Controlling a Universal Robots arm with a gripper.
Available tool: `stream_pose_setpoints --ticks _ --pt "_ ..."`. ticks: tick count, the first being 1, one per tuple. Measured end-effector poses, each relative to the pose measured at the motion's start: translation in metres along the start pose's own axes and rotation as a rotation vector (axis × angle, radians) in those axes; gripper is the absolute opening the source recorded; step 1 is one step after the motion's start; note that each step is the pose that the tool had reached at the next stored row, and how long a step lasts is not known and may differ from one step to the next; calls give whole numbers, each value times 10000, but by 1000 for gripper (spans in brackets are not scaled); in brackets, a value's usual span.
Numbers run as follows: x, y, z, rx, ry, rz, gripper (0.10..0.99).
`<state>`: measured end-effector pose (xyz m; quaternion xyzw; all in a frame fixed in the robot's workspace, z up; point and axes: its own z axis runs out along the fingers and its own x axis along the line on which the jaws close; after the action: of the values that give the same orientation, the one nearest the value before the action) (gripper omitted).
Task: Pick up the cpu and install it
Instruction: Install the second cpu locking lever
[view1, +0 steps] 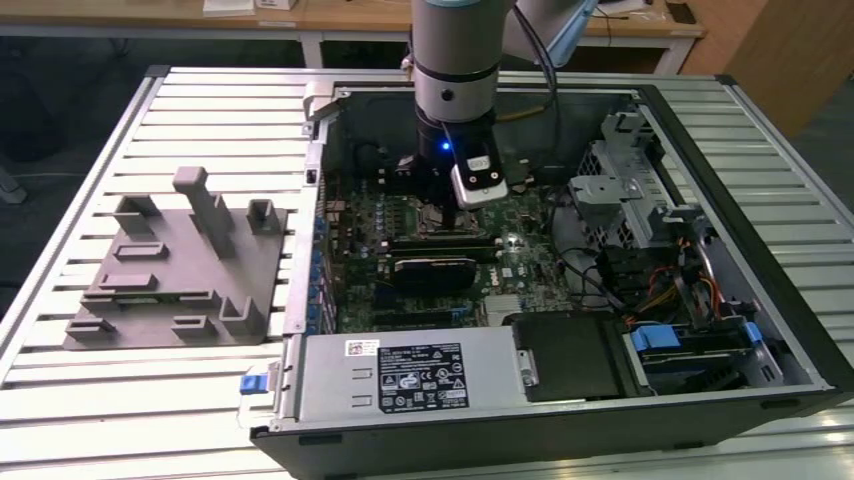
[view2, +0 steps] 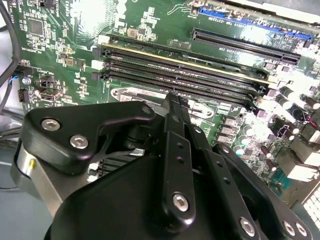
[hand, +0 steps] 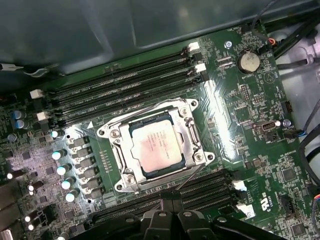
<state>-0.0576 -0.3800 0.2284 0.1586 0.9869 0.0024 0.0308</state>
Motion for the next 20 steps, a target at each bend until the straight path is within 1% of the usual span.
stream_pose_setpoints --ticks 6,11,14,16,17,20 --pt "75 -40 7 -135 37 -110 106" --pt "110 -88 29 -234 69 -293 106" --pt "115 -121 53 -319 97 -348 106" --pt "113 -150 73 -395 120 -359 106" --pt "112 -164 81 -456 139 -357 106" --pt "118 -199 98 -690 211 -348 106"
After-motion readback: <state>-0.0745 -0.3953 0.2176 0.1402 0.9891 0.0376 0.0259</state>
